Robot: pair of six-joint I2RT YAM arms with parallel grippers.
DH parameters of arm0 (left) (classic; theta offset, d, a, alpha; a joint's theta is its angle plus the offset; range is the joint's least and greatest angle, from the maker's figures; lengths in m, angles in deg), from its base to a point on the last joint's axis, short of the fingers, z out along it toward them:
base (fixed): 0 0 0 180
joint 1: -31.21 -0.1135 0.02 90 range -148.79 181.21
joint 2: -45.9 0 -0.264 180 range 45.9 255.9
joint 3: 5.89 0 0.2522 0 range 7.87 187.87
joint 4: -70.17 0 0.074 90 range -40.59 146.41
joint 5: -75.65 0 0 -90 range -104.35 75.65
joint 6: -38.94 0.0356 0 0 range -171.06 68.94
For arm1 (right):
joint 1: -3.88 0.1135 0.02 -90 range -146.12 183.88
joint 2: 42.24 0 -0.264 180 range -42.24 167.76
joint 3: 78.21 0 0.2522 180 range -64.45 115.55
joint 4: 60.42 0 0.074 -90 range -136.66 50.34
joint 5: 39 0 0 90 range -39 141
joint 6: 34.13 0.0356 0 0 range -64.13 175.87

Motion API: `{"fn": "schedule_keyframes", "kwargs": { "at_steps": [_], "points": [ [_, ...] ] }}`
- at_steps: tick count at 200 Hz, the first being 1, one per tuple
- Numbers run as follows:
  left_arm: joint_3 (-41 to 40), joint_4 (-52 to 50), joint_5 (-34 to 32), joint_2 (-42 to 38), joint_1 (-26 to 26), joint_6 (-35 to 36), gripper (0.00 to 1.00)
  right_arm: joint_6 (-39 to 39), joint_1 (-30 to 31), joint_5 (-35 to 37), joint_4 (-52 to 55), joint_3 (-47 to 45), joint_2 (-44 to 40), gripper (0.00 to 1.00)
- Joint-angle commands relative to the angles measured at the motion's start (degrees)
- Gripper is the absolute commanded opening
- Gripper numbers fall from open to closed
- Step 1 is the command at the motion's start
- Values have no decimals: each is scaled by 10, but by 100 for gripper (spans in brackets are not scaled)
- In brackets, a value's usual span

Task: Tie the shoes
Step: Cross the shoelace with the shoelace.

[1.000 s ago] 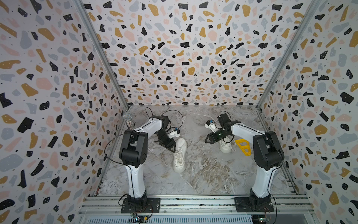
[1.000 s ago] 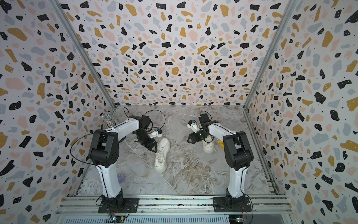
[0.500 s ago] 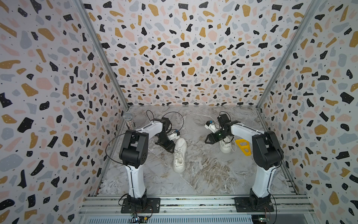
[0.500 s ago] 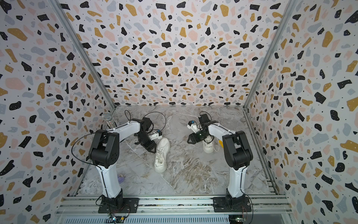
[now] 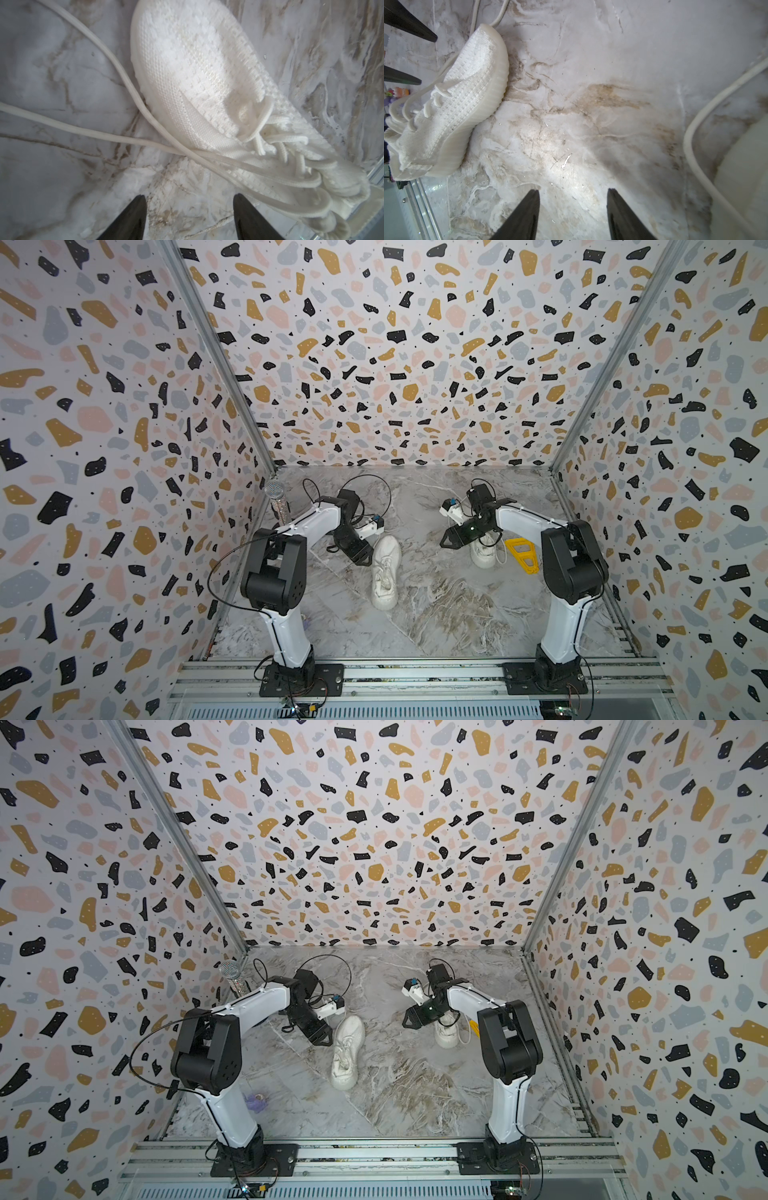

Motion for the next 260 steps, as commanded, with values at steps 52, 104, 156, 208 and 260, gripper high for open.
{"fn": "schedule_keyframes", "kwargs": {
  "at_steps": [52, 104, 156, 208, 260],
  "points": [
    [-2, 2, 29, 23, 9, 22, 73, -64, 1, -98, 69, 36, -10, 59],
    [-29, 2, 46, -3, 52, 2, 74, -101, 3, -90, 103, 31, -23, 59],
    [-20, 3, 51, -23, 113, -36, 74, -105, 3, -81, 96, 10, -38, 59],
    [-30, 23, 14, -38, 71, -51, 74, -107, 2, -75, 90, 0, -40, 59],
    [-18, 18, 56, -12, 52, -39, 74, -99, 3, -73, 85, 5, -31, 60]
  ]
}}
